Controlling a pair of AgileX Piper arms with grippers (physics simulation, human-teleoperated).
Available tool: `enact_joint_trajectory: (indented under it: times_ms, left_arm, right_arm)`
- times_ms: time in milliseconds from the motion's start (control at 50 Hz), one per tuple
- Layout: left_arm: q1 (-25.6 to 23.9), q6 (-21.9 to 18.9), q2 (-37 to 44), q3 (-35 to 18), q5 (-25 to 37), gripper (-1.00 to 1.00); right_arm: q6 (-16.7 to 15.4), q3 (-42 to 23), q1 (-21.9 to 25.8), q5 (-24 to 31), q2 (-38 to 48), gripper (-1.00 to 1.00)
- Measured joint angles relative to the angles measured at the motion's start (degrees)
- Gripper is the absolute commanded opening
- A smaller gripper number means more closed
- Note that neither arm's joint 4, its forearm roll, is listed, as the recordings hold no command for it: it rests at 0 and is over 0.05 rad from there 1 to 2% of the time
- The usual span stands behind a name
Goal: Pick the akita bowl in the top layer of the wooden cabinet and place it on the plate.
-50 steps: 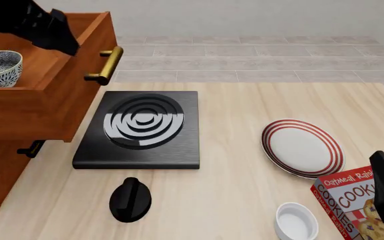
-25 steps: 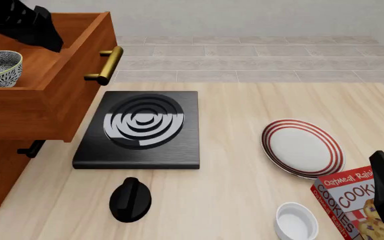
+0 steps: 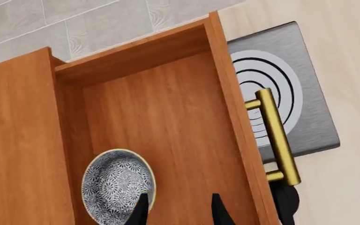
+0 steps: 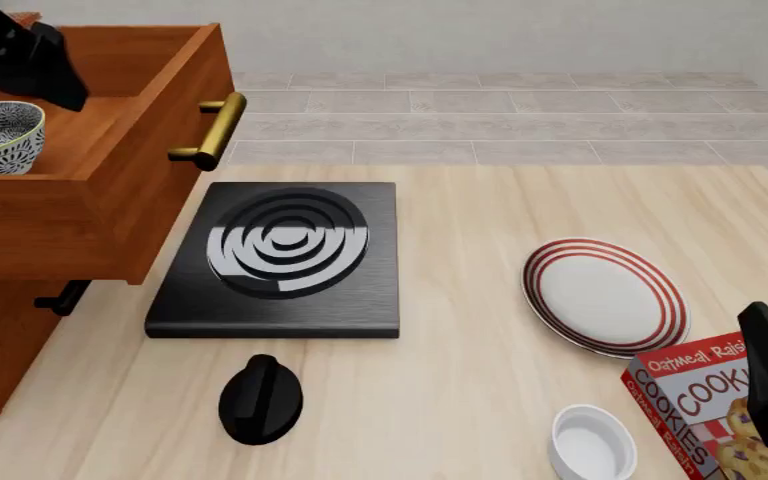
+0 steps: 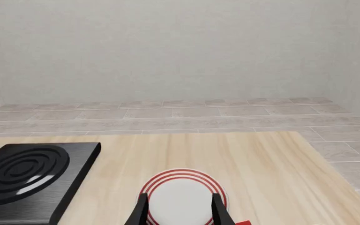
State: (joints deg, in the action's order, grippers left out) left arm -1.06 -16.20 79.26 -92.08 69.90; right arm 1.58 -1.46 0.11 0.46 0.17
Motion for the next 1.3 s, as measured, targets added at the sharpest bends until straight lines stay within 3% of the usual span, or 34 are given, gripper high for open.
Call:
enact_joint_trajectory:
  times_ms: [700,1300]
  left_arm:
    - [6.4,-4.8,1.8,1.8,0.0,1.0]
    - [7.7,-5.7,3.5,2.8,0.0,1.0]
  right_arm:
    - [0.0,0.1,0.0,0.1,-0.1,1.0]
    - [0.0,0.2,0.0,0.1,-0.1,1.0]
